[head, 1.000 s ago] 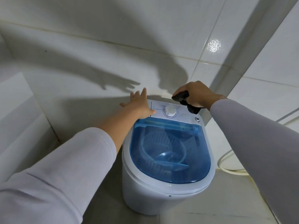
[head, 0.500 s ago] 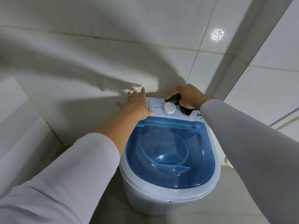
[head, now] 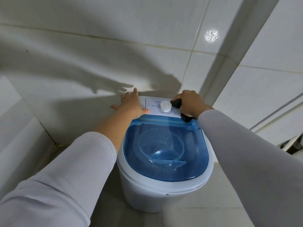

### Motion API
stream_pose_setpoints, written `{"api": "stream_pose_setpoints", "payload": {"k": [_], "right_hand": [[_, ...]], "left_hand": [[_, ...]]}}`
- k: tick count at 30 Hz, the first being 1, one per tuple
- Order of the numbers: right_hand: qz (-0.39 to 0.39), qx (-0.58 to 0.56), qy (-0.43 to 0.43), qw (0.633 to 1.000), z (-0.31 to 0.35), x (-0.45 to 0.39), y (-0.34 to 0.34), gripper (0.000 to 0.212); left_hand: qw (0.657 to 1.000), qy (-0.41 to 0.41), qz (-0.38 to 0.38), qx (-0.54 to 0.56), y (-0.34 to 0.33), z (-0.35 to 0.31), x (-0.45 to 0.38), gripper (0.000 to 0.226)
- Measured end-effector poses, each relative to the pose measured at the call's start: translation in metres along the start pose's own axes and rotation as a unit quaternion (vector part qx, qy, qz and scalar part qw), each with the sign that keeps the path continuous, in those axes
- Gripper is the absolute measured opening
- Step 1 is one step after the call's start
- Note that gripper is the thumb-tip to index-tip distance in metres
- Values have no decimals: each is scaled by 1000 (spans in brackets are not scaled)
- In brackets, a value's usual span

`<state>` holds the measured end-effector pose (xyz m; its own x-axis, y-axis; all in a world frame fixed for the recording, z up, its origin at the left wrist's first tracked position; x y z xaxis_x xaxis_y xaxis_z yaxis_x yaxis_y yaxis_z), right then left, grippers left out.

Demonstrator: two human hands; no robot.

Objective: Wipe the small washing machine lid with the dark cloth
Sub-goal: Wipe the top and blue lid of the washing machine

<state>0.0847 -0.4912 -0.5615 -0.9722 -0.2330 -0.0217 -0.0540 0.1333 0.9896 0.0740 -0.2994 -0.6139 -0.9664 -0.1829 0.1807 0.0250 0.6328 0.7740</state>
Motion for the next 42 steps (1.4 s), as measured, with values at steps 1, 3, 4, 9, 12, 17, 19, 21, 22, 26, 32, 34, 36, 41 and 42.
{"api": "stream_pose_setpoints", "payload": {"k": [1,3,4,9,12,17,19,21,22,26,32,34,36,41,42], "right_hand": [[4,1,-6,1000,0,3,0,47],[9,0,-15,1000,1,9,-1,46],[11,0,-19,1000,2,12,-1,46],[28,-23,-36,999,9,26,-3,38],[32,-22,-32,999,13,30,-4,40],[51,-13,0,999,14,35,0,45],[58,-22,6,998,13,38,-1,48],[71,-24,19,997,11,38,-3,50],[83,-24,24,996,10,37,-4,51],[91,-86,-21,992,-4,29,13,54],[26,-185,-96,978,-7,12,35,50],[33,-172,-102,979,3,6,29,47],[37,-161,-109,980,17,0,21,41],[26,-130,-99,986,34,-6,14,35],[20,-120,-86,989,35,-6,14,37]], "left_hand": [[1000,0,0,5,0,0,0,107],[1000,0,0,11,0,1,0,107],[1000,-1,0,12,0,1,1,107],[1000,-8,1,13,-1,-1,2,107],[1000,-10,1,16,-2,-1,2,106],[1000,-12,-2,21,-2,-1,2,105],[1000,-13,-3,20,-3,-1,2,105],[1000,-12,-3,20,-4,0,3,104],[1000,-12,-3,19,-4,0,4,104],[1000,-13,-6,15,-4,-1,4,102],[1000,-15,-4,20,-3,0,2,104],[1000,-12,-1,25,-4,1,2,104],[999,-9,0,35,-4,1,2,104],[998,-8,2,60,-4,4,0,104],[998,-8,3,60,-3,4,0,104]]}}
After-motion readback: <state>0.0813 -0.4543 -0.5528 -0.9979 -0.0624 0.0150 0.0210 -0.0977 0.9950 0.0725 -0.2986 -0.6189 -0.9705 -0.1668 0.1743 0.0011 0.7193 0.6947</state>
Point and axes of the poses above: each hand's wrist, its own x-axis away from the middle knuckle, its own y-axis out of the back of the hand, z = x × y, the point moved 4 cm from there along -x, towards the middle knuckle, and after that the axes turned 15 degrees about x, right-handed, at the moved point
